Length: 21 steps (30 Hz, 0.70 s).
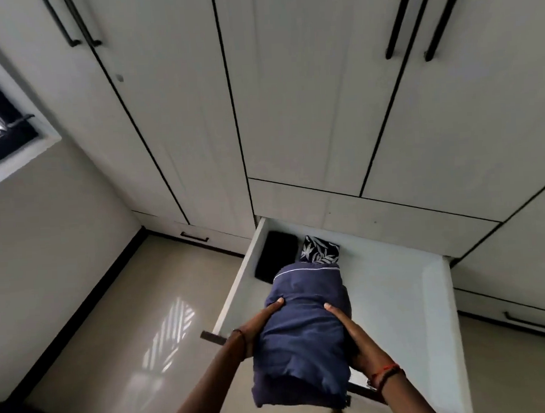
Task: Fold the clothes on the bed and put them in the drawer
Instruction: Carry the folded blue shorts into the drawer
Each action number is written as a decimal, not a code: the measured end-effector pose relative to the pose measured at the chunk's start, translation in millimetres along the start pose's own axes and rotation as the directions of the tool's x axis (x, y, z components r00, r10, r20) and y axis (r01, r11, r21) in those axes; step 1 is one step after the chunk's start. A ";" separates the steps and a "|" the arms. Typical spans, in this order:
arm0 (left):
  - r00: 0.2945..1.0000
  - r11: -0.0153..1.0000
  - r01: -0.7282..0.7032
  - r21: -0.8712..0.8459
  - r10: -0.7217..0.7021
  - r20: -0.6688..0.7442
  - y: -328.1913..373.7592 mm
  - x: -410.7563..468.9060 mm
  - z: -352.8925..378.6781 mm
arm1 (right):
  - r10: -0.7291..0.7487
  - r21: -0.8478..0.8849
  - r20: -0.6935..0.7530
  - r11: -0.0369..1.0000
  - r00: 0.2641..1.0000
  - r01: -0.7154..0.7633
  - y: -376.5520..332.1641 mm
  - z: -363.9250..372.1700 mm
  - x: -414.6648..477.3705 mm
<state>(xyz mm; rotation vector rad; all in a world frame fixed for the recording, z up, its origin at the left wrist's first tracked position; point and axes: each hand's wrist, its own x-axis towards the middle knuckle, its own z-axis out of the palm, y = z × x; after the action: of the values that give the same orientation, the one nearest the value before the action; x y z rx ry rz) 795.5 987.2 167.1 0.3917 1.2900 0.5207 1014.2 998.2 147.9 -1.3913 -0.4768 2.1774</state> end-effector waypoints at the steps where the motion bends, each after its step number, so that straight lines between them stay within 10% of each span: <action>1: 1.000 1.000 0.016 0.016 -0.016 -0.019 6.0 11.6 13.4 | 0.010 0.016 -0.006 1.000 1.000 -0.010 -7.8 -14.1 2.7; 21: 0.972 0.945 0.234 0.227 -0.232 -0.036 -20.2 321.4 135.9 | 0.084 0.136 -0.312 0.990 0.946 -0.043 -29.7 -274.8 166.4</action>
<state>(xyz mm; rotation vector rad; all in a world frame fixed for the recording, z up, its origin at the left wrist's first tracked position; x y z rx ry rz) 991.3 1155.2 -68.7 0.4216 1.3885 0.1730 1213.4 1125.7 -71.4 -1.6643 -0.1711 1.9416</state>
